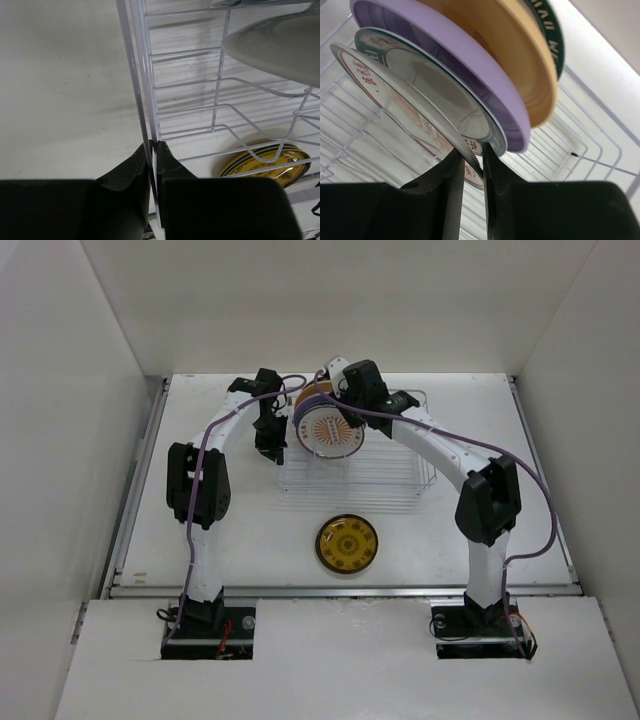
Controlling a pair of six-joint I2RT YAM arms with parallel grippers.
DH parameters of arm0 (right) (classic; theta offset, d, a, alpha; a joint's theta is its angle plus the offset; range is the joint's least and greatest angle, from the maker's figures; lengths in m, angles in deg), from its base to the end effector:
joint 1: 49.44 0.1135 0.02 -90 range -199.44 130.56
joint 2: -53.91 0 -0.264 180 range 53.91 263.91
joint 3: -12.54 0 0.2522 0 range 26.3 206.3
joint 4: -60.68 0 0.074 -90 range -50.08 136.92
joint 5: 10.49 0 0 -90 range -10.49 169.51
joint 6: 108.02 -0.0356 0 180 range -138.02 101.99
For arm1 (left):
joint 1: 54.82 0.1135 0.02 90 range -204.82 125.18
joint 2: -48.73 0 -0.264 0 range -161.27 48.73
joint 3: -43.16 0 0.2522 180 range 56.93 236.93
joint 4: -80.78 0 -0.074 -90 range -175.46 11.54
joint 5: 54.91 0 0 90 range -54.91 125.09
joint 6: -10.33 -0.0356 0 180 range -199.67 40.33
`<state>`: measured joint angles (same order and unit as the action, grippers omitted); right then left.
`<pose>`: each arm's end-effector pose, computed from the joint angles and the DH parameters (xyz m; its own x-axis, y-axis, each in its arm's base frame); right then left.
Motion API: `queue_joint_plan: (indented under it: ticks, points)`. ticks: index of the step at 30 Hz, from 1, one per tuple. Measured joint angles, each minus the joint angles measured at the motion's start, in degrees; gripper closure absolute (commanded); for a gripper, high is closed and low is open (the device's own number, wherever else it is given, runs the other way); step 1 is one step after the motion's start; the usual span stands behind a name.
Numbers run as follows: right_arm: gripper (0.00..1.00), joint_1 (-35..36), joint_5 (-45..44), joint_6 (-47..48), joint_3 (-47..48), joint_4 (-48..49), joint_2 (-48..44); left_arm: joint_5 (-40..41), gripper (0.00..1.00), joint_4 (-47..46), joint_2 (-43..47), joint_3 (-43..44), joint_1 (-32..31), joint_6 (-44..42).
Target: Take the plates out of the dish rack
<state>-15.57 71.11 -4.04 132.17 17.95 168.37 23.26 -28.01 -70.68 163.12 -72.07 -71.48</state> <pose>0.3907 0.2560 0.3100 -0.3812 -0.5437 -0.7477 -0.5640 0.7776 -0.2779 0.4160 -0.1368 0.2432 -0.9425 0.1467 -0.3002 0.2231 0.9451 -0.2386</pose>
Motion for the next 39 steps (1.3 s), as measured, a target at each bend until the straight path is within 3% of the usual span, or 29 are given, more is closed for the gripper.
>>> queue_joint_plan:
  ticks: [14,15,19,20,24,29,34,39]
  points:
    - [1.00,0.0,-2.3,-2.6,-6.9,-1.5,-16.6,-0.1,0.98,0.5,-0.3,0.6,0.0,0.1]
    - [1.00,0.0,-2.3,-3.4,-7.4,-1.9,-17.6,-0.1,0.95,0.7,-0.4,0.8,0.0,0.1]
    - [1.00,-0.1,-1.6,-7.0,-8.2,-4.3,-21.3,-0.1,0.65,0.9,-0.4,1.0,0.0,-1.0]
    - [1.00,-0.1,-0.8,-8.0,-8.2,-5.0,-22.1,-0.1,0.52,1.0,-0.4,1.2,0.0,-1.5]
    - [1.00,-0.1,3.5,-12.3,-9.7,-6.4,-25.9,0.6,0.27,1.1,1.1,1.5,0.0,-2.6]
    - [1.00,-0.1,7.7,-16.4,-13.6,-7.6,-30.1,1.7,0.27,1.1,6.6,1.4,0.0,-4.3]
    - [1.00,0.0,8.4,-18.2,-16.8,-8.9,-31.6,1.0,0.24,-2.4,20.0,-4.2,0.0,-7.3]
    - [1.00,-0.1,11.1,-19.1,-20.6,-9.1,-32.4,-9.5,0.20,-5.2,33.8,-11.7,-0.1,-13.8]
